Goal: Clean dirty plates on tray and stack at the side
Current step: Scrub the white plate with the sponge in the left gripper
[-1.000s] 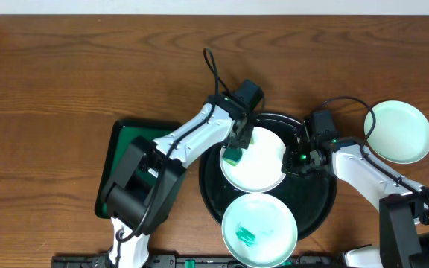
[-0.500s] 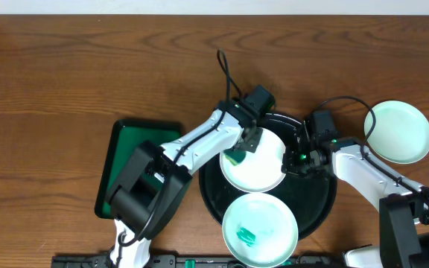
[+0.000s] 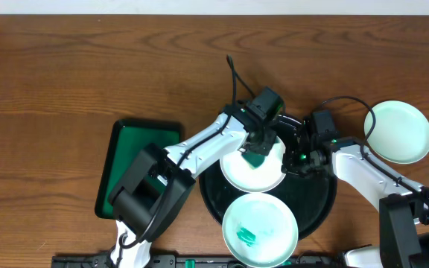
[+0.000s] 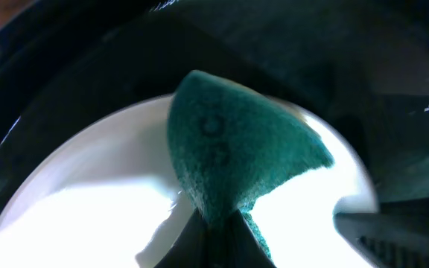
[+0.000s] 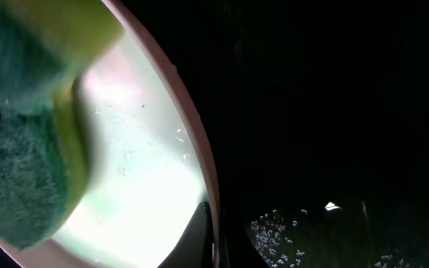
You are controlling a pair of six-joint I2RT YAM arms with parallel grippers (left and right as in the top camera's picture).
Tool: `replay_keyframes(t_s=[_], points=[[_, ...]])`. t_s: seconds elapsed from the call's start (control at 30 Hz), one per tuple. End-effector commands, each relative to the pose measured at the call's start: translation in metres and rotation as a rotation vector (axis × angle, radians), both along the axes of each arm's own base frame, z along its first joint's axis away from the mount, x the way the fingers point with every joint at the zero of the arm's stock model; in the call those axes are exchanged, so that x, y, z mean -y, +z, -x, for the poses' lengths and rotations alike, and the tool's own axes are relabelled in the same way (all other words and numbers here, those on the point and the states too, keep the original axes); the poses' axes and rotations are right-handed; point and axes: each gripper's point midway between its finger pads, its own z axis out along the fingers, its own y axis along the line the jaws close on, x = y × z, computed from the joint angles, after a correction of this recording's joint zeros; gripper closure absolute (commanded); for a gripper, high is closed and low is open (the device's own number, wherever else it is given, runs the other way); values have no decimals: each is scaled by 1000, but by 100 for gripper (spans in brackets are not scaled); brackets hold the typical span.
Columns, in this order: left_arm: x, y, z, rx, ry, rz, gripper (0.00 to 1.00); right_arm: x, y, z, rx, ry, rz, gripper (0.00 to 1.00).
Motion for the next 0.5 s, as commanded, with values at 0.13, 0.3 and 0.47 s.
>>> replay_keyframes(t_s=[0.13,0.3,0.47], points=[[-56,4,-4,-65,182,-155,93,13,-12,4,-9,1,73,99],[-66,2,9,-132,159,-177,93,13,-12,4,-9,1,73,99],[-34,13,24,-211,48,-8,93,13,-12,4,-8,1,73,99]])
